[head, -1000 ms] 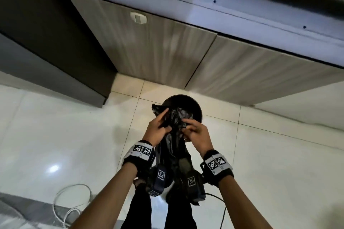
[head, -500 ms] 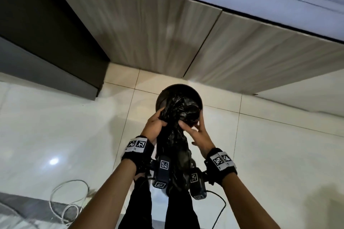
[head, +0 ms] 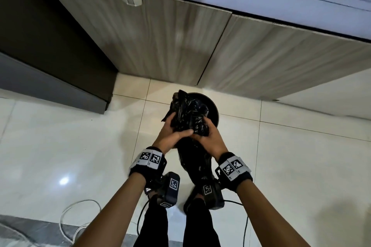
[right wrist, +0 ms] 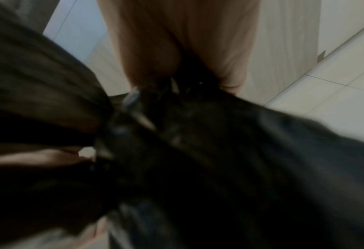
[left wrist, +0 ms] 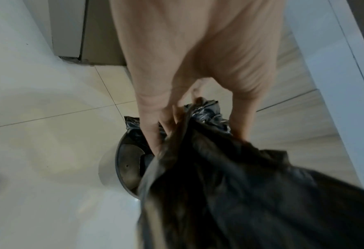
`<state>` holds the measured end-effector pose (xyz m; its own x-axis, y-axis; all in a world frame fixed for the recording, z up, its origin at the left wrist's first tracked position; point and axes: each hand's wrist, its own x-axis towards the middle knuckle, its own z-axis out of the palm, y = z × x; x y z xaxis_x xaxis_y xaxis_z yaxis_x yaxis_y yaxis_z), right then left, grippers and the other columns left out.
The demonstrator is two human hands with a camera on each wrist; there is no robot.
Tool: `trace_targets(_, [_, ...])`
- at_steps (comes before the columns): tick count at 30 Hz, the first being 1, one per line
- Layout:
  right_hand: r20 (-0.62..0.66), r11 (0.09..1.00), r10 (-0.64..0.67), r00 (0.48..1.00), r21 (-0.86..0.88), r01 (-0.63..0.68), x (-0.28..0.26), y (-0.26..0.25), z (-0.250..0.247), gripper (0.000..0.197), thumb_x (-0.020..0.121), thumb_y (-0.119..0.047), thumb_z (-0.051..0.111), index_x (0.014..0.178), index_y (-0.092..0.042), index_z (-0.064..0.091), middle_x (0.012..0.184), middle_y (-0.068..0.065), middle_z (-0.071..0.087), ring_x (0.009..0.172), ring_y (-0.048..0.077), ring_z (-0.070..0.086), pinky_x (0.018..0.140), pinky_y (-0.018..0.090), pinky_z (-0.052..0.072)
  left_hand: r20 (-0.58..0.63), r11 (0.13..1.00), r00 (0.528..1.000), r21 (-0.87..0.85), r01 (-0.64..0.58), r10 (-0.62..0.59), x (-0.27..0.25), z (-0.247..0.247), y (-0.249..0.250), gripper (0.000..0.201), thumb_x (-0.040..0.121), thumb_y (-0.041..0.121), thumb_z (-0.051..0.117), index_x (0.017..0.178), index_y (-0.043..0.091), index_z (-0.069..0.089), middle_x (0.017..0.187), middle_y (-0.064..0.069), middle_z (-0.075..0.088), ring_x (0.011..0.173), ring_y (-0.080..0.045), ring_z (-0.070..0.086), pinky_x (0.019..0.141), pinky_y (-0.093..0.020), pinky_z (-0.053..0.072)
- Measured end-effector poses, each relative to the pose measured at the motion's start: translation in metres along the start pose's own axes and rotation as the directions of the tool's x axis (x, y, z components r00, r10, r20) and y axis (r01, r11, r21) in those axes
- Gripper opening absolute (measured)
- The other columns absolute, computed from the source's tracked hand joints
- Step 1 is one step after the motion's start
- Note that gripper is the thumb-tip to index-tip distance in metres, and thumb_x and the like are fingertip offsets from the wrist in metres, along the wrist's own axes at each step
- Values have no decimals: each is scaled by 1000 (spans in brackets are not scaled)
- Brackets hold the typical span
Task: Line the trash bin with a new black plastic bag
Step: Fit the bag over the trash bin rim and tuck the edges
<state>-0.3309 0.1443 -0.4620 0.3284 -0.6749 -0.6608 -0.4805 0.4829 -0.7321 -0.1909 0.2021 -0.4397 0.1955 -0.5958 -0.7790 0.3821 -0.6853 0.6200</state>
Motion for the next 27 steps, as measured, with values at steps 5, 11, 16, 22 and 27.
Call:
trace_targets(5, [-49, 997, 82, 995, -10, -83, 3, 5, -10, 51, 80, -15, 74, 126, -19, 52, 114, 4, 68, 105, 21, 65, 94, 33, 52, 100, 995, 994, 91, 36, -45, -6, 9, -23, 99, 74, 4, 76, 144, 39, 15, 132, -7, 55, 121, -23, 54, 95, -40, 51])
trace_targets(11, [51, 993, 32, 998, 110, -37, -7, -9, -35, 60, 76, -26, 80, 129, -23, 52, 117, 3, 68, 105, 18, 66, 91, 35, 54, 54, 987, 986, 17, -160, 159, -5, 8, -19, 81, 71, -7, 69, 138, 19, 31, 130, -12, 48, 121, -30, 50, 104, -46, 43])
trace_targets(16, [58, 997, -17, 998, 75, 12, -13, -29, -56, 68, 77, -12, 78, 136, -23, 46, 121, 1, 63, 109, 17, 61, 92, 30, 51, 33, 960, 972, 150, -235, 232, -14, 22, 0, 62, 80, -12, 60, 130, 19, 42, 127, -8, 53, 123, -30, 52, 107, -52, 40])
trace_targets(22, [45, 998, -66, 997, -12, 67, -28, -63, -69, 58, 86, -10, 69, 137, -20, 45, 128, 8, 57, 111, 16, 56, 84, 18, 47, 136, 981, 984, 138, -135, 116, -43, 38, 42, 89, 65, 31, 85, 138, 38, 35, 123, 6, 61, 111, -8, 60, 99, -31, 48])
trace_targets(27, [122, 996, -32, 992, 83, 22, -35, -83, -77, 72, 82, 0, 69, 143, -21, 37, 126, 7, 57, 113, 18, 56, 95, 29, 48, 239, 894, 971, 431, -125, 21, -50, 48, 55, 109, 54, 19, 87, 143, 29, 25, 130, -1, 55, 120, -16, 53, 102, -31, 45])
